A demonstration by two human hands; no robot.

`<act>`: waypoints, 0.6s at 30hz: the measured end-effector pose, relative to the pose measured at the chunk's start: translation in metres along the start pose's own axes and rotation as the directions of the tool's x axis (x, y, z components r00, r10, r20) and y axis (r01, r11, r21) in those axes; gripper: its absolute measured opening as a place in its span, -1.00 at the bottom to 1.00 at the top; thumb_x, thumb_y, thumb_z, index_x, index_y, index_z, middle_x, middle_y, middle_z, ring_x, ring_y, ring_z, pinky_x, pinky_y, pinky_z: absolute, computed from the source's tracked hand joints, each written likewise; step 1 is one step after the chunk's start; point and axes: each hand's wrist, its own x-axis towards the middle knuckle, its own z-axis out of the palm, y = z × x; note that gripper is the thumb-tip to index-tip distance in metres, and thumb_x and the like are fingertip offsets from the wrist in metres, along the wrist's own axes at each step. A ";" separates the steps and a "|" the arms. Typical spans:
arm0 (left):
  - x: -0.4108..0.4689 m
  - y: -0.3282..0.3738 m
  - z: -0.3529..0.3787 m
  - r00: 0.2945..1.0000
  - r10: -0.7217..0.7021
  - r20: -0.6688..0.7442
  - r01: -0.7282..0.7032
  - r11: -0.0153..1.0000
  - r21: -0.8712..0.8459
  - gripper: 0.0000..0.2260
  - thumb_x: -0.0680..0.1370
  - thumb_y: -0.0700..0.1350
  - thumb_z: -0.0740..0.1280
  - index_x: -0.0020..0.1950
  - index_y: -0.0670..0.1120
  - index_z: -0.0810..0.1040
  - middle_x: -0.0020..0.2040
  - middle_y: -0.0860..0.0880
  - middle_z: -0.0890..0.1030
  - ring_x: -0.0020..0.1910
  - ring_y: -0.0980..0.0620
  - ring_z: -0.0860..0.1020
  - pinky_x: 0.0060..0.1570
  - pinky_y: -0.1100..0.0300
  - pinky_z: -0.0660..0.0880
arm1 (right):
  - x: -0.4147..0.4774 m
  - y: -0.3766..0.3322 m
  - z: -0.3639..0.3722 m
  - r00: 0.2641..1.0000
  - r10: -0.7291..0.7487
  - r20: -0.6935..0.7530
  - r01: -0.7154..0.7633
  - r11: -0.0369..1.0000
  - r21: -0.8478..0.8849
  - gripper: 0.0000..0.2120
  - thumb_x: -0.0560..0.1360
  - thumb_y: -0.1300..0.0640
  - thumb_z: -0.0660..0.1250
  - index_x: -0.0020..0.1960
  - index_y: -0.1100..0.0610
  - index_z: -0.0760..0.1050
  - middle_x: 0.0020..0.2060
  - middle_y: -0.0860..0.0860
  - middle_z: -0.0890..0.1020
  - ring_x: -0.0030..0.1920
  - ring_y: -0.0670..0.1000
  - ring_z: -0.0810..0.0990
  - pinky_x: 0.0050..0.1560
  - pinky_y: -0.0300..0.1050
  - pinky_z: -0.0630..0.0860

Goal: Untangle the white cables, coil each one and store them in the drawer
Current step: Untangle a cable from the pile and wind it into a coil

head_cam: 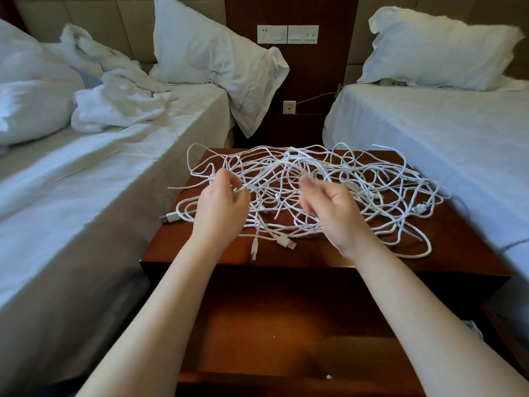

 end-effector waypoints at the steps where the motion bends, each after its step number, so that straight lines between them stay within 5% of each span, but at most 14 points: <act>1: 0.003 -0.002 -0.001 0.998 -0.059 -0.012 0.058 0.997 -0.055 -0.97 0.55 -0.21 0.22 -0.08 -0.10 0.42 -0.37 0.00 0.46 -0.42 0.09 0.35 -0.49 0.38 0.28 | 0.002 0.004 -0.004 0.992 0.040 -0.117 -0.044 0.999 -0.029 -0.51 0.64 -0.03 0.09 -0.41 0.17 0.25 -0.53 -0.02 0.27 -0.49 -0.10 0.25 -0.12 -0.30 0.43; 3: 0.011 -0.007 -0.005 0.987 -0.144 -0.071 0.137 0.987 -0.088 -0.92 0.50 -0.20 0.28 -0.20 -0.10 0.48 -0.40 0.01 0.46 -0.41 0.09 0.37 -0.41 0.27 0.31 | 0.004 0.014 -0.012 0.949 0.083 -0.304 -0.140 0.975 -0.172 -0.51 0.65 -0.04 0.10 -0.40 0.15 0.23 -0.55 -0.02 0.23 -0.52 -0.08 0.19 -0.34 -0.05 0.30; 5: 0.020 -0.012 -0.012 0.959 -0.264 -0.100 0.234 0.943 -0.236 -0.83 0.45 -0.19 0.33 -0.34 -0.06 0.47 -0.47 0.04 0.40 -0.45 0.10 0.33 -0.38 0.20 0.29 | 0.006 0.022 -0.019 0.914 0.096 -0.395 -0.227 0.927 -0.300 -0.52 0.66 -0.01 0.10 -0.40 0.15 0.24 -0.57 -0.03 0.25 -0.53 -0.06 0.20 -0.39 -0.09 0.19; 6: 0.024 -0.015 -0.018 0.948 -0.316 -0.049 0.264 0.861 -0.435 -0.78 0.45 -0.21 0.31 -0.40 -0.06 0.43 -0.51 0.06 0.34 -0.49 0.10 0.27 -0.41 0.21 0.24 | 0.007 0.026 -0.021 0.895 0.115 -0.431 -0.273 0.906 -0.324 -0.52 0.67 0.00 0.08 -0.40 0.14 0.24 -0.56 -0.04 0.28 -0.52 -0.05 0.25 -0.39 -0.09 0.19; 8: 0.032 -0.025 -0.028 0.943 -0.303 0.141 0.281 0.490 -0.825 -0.73 0.46 -0.22 0.19 -0.45 -0.06 0.37 -0.55 0.08 0.21 -0.55 0.13 0.15 -0.49 0.25 0.12 | 0.010 0.033 -0.027 0.858 0.164 -0.486 -0.362 0.864 -0.349 -0.53 0.68 -0.01 0.05 -0.38 0.12 0.27 -0.51 -0.02 0.36 -0.43 0.00 0.38 -0.38 -0.10 0.23; 9: 0.034 -0.028 -0.031 0.945 -0.247 0.215 0.290 0.328 -0.899 -0.74 0.47 -0.21 0.13 -0.44 -0.07 0.36 -0.54 0.08 0.19 -0.56 0.14 0.12 -0.51 0.27 0.09 | 0.012 0.037 -0.030 0.859 0.183 -0.479 -0.397 0.828 -0.397 -0.56 0.67 -0.02 0.04 -0.33 0.12 0.32 -0.46 -0.01 0.41 -0.37 0.04 0.45 -0.36 -0.10 0.26; 10: 0.034 -0.030 -0.032 0.946 -0.215 0.241 0.298 0.291 -0.909 -0.75 0.49 -0.20 0.11 -0.41 -0.08 0.36 -0.53 0.08 0.19 -0.56 0.15 0.11 -0.54 0.29 0.09 | 0.012 0.040 -0.031 0.868 0.198 -0.455 -0.419 0.785 -0.457 -0.63 0.67 0.01 0.06 -0.24 0.13 0.39 -0.39 0.00 0.47 -0.29 0.07 0.49 -0.32 -0.10 0.28; 12: 0.030 -0.027 -0.024 0.962 -0.203 0.185 0.261 0.475 -0.840 -0.73 0.55 -0.17 0.17 -0.36 -0.10 0.36 -0.52 0.10 0.23 -0.54 0.16 0.15 -0.55 0.31 0.12 | 0.011 0.041 -0.031 0.899 0.195 -0.392 -0.396 0.743 -0.539 -0.90 0.59 0.13 0.19 0.05 0.12 0.44 -0.16 -0.04 0.54 -0.13 0.04 0.52 -0.18 -0.09 0.35; 15: 0.017 -0.014 -0.007 0.994 -0.100 -0.037 0.073 0.895 -0.440 -0.73 0.60 -0.15 0.24 -0.30 -0.18 0.47 -0.51 0.13 0.33 -0.48 0.14 0.27 -0.42 0.21 0.25 | 0.008 0.029 -0.024 0.929 -0.133 -0.346 -0.125 0.765 -0.631 -0.50 0.40 0.20 0.31 0.33 0.16 0.36 0.11 0.02 0.47 0.15 0.06 0.43 0.13 0.00 0.35; 18: 0.004 -0.001 0.001 0.999 0.050 0.012 -0.042 0.921 -0.386 -0.74 0.59 -0.15 0.27 -0.31 -0.09 0.47 -0.56 0.15 0.38 -0.52 0.21 0.28 -0.46 0.32 0.24 | 0.005 0.016 -0.012 0.873 -0.459 -0.165 0.191 0.633 -0.750 -0.47 0.43 0.08 0.25 0.38 0.19 0.39 0.26 0.10 0.49 0.28 0.10 0.41 0.30 0.05 0.30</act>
